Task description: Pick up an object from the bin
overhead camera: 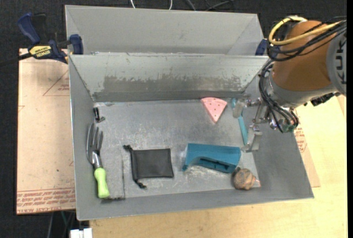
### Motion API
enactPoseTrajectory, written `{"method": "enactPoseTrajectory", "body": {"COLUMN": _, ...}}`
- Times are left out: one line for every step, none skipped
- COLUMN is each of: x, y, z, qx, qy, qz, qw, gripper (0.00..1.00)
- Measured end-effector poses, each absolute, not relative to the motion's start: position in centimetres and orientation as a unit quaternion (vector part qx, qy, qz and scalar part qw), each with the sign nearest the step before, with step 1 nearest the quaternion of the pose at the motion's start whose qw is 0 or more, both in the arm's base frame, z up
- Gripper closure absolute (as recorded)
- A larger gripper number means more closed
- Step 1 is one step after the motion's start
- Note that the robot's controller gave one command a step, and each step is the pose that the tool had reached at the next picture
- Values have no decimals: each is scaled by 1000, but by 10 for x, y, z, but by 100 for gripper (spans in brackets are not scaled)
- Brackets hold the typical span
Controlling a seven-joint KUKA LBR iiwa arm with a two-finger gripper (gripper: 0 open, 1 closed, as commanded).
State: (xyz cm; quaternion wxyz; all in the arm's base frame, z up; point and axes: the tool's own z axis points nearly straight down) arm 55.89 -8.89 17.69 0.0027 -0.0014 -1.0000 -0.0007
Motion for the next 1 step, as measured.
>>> {"method": "enactPoseTrajectory", "body": {"x": 561, "y": -89, "z": 181, "qx": 0, "qy": -1000, "qz": 0, "qw": -1, "gripper": 0}}
